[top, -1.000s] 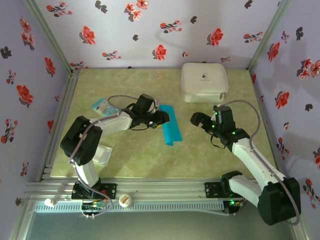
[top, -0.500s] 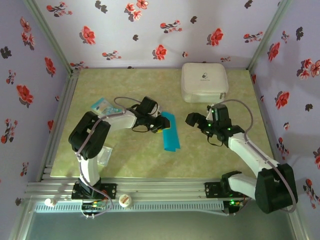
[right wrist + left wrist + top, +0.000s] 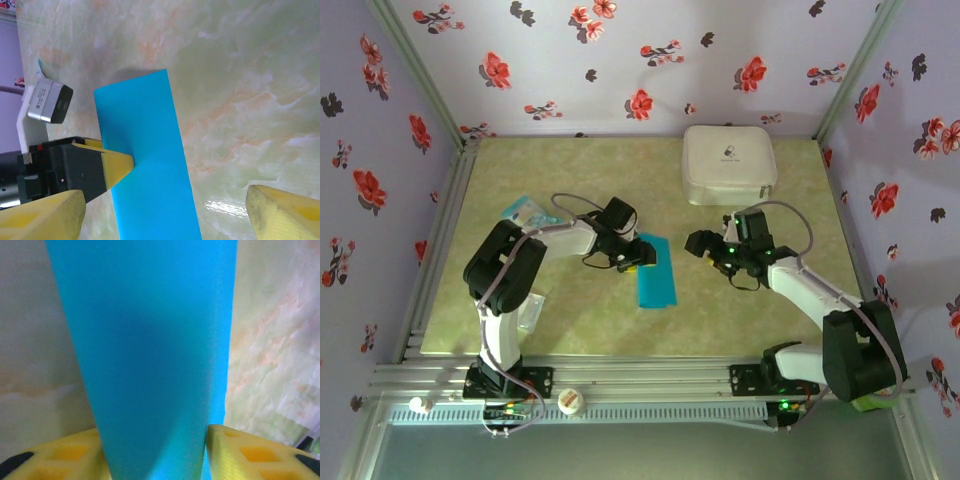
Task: Fold a paper plane with a square sheet of paper (pick it up from the middle)
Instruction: First fold the square sheet of paper in half at the center of the table.
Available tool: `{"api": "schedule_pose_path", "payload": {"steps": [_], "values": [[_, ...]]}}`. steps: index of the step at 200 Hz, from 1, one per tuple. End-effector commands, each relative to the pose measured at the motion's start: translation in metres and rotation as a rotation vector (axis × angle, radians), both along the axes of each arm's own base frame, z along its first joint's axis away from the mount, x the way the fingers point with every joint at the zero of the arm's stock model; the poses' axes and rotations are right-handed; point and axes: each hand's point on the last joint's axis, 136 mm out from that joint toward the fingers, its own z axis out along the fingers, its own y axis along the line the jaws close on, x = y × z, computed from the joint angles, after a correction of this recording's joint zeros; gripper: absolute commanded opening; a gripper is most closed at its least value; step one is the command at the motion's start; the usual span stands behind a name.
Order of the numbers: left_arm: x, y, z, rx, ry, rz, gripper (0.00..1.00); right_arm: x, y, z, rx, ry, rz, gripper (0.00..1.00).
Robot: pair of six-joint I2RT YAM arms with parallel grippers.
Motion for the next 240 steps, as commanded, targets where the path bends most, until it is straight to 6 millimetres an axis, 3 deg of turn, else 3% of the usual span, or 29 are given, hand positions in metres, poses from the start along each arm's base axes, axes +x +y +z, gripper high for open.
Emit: {"api": "schedule_pose_path", "payload": {"steps": [1,103,240], "values": [[0.007,0.013,0.001,0.086,-0.041,0.0,0.53,0.003,0.007,0.005,0.008,-0.01,0.029,0.84],[0.006,0.029,0.022,0.163,-0.112,-0.012,0.55,0.001,0.011,-0.005,-0.032,0.023,0.049,0.85],[0.004,0.041,-0.004,0.288,-0.097,-0.138,0.53,-0.001,0.019,-0.01,-0.058,0.041,0.065,0.86]]}}
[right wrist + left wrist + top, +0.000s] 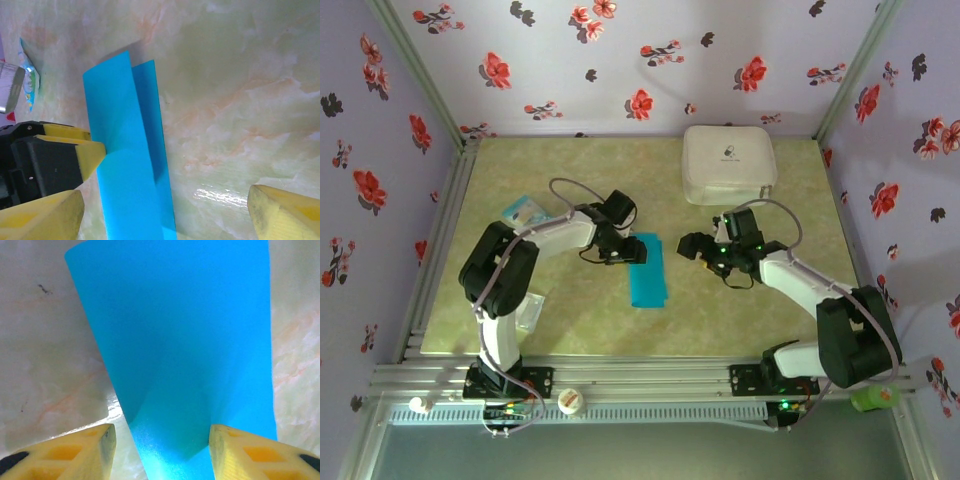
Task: Fold a paper plane with a square sheet of paper (pick it up from the middle)
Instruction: First fold the square sheet of paper in half at the center of the table.
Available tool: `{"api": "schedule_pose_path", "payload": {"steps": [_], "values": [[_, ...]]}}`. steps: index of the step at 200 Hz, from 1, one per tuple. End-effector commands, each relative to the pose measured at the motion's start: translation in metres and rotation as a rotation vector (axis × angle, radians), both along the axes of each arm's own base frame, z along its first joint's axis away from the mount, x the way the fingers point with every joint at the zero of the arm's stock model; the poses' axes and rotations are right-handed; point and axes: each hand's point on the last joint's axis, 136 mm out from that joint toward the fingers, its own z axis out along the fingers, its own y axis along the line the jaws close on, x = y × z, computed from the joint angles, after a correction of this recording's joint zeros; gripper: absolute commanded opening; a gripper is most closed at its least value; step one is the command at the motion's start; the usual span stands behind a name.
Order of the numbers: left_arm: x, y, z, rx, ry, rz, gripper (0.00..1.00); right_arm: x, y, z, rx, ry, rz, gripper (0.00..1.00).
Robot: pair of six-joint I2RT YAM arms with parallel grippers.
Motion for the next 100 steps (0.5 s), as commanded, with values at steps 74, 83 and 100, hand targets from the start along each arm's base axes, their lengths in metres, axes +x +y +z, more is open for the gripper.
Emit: {"api": "schedule_pose_path", "payload": {"steps": [74,83,100], "values": [[-0.0055,0.0028,-0.0156,0.066,0.011,-0.083,0.54,0.0029,0.0063,-0.0021,-0.037,0.001,0.016,0.86],[-0.005,0.0022,-0.0156,0.066,0.009,-0.086,0.54,0.0029,0.0064,-0.0027,-0.039,0.002,0.017,0.86],[-0.0059,-0.0002,-0.0183,0.068,0.006,-0.104,0.55,0.0024,0.007,-0.0046,-0.04,0.005,0.02,0.86]]}}
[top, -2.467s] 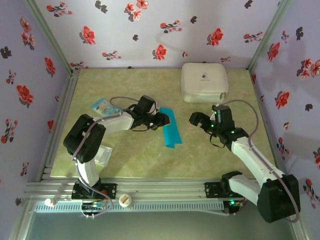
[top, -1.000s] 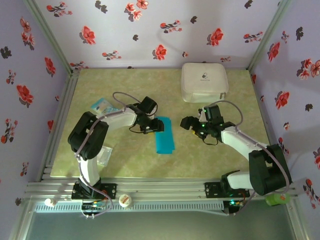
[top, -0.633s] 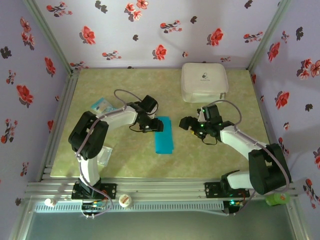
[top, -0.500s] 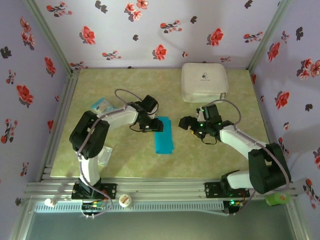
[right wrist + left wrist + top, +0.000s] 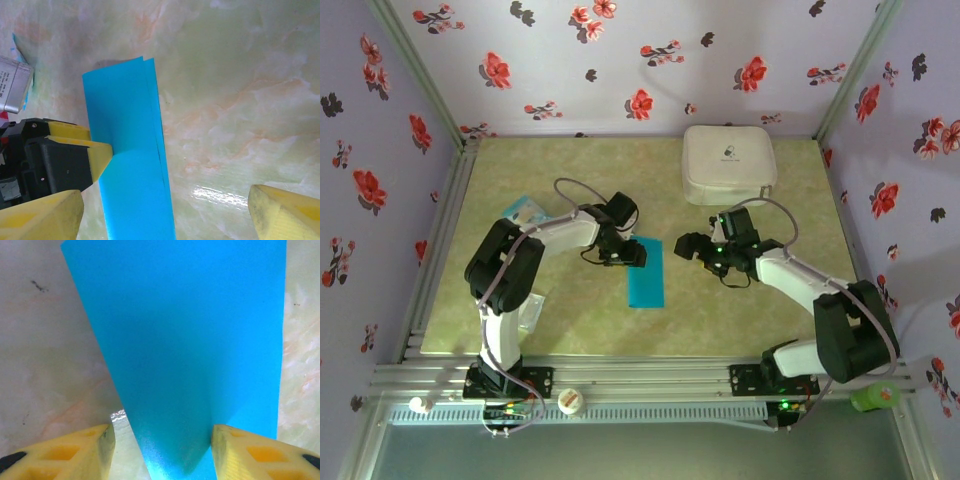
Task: Fold a paper plane with a square sheet of paper (pick it up from the middle)
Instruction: First fold the square sheet of paper in half at the center of the table.
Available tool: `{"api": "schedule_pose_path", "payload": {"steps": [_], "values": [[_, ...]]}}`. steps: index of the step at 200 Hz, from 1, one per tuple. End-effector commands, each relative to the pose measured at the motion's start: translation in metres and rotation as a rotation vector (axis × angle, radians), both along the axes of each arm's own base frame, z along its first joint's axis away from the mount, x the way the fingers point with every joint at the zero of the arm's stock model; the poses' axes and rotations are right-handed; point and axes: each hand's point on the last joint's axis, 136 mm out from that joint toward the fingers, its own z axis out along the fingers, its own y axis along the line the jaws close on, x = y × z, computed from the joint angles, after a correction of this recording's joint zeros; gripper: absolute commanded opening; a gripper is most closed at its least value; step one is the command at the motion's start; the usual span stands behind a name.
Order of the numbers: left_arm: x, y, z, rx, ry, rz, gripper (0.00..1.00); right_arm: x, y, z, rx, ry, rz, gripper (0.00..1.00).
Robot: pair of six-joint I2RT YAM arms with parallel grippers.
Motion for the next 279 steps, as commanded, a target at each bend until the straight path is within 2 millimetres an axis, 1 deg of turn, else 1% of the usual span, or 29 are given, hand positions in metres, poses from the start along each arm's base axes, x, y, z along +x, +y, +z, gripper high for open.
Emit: {"api": "schedule_pose_path", "payload": {"steps": [1,37,79,118,148,166,205,230,279], "values": [[-0.003,-0.002,-0.007,0.027,0.002,-0.053,0.55,0.002,0.002,0.0,-0.02,-0.002,0.01,0.86],[-0.007,-0.006,-0.015,0.052,0.009,-0.08,0.55,0.001,0.002,-0.005,-0.028,0.01,0.01,0.85],[-0.007,-0.005,-0.022,0.076,0.013,-0.062,0.57,0.0,0.0,-0.012,-0.048,0.024,0.001,0.86],[-0.007,-0.007,-0.022,0.092,-0.008,-0.076,0.59,0.0,-0.001,-0.012,-0.054,0.024,0.004,0.86],[-0.007,-0.007,-0.026,0.1,-0.004,-0.074,0.59,-0.001,-0.001,-0.014,-0.055,0.027,0.004,0.86],[-0.006,-0.003,-0.029,0.128,-0.007,-0.056,0.59,-0.001,-0.001,-0.015,-0.058,0.028,0.005,0.86],[-0.004,-0.003,-0.029,0.13,-0.011,-0.048,0.59,-0.002,-0.003,-0.017,-0.065,0.034,0.001,0.86],[-0.005,-0.003,-0.032,0.128,-0.01,-0.051,0.61,-0.002,-0.003,-0.017,-0.071,0.034,-0.001,0.86],[-0.005,-0.003,-0.034,0.134,-0.008,-0.054,0.61,-0.002,-0.004,-0.017,-0.074,0.036,-0.002,0.86]]}}
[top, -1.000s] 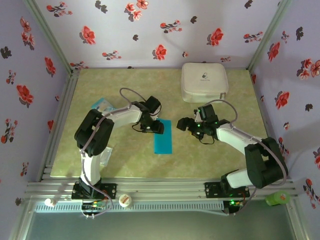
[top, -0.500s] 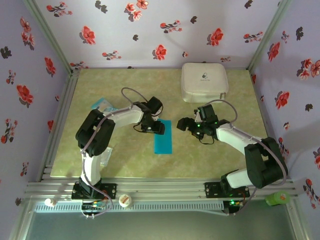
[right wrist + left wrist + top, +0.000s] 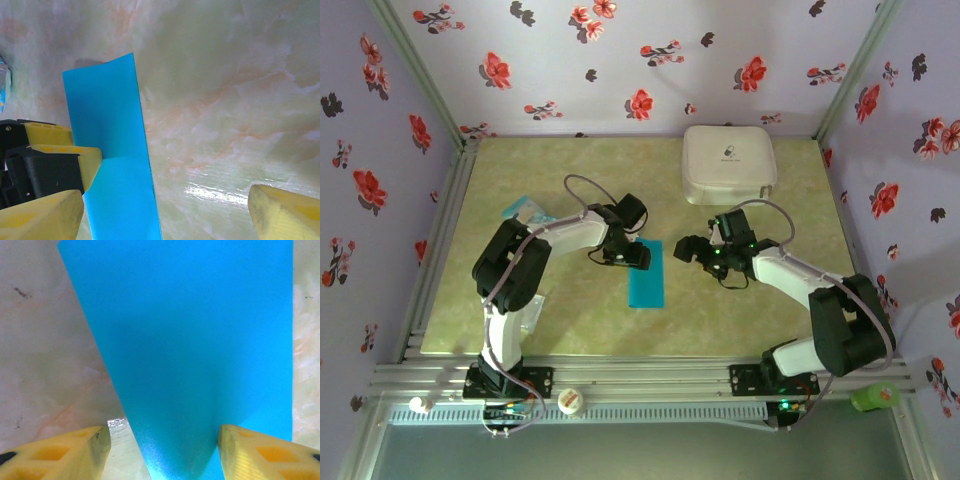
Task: Fold a paper plane with a square sheet of paper (pick it up from the middle)
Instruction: First fold the square sheet of paper in half at the center of the table.
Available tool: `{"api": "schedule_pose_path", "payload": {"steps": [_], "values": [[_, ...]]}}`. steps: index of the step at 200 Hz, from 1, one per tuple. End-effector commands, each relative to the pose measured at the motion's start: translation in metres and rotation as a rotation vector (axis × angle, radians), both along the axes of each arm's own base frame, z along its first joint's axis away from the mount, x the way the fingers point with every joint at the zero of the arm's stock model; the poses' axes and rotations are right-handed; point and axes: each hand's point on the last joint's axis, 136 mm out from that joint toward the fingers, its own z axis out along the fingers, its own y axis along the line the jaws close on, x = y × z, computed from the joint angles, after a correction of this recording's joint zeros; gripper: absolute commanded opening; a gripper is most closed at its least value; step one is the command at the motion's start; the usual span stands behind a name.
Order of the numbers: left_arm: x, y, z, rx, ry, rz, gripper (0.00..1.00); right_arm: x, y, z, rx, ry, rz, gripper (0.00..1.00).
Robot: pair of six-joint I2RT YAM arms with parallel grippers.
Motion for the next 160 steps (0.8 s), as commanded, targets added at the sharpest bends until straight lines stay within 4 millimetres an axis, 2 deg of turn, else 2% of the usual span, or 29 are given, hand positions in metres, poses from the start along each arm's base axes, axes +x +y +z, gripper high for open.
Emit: {"api": "schedule_pose_path", "payload": {"steps": [1,107,160], "values": [[-0.0037,0.0012,-0.0297,0.045,0.027,-0.009,0.61,0.0,-0.0013,-0.0034,-0.033,0.005,0.007,0.86],[-0.0001,0.0036,-0.0362,0.064,0.034,0.048,0.61,0.0003,-0.0073,-0.0018,-0.062,-0.007,-0.012,0.86],[-0.0033,0.0043,-0.0377,0.073,0.036,-0.004,0.61,0.0004,-0.0083,-0.0023,-0.069,-0.005,-0.013,0.87]]}}
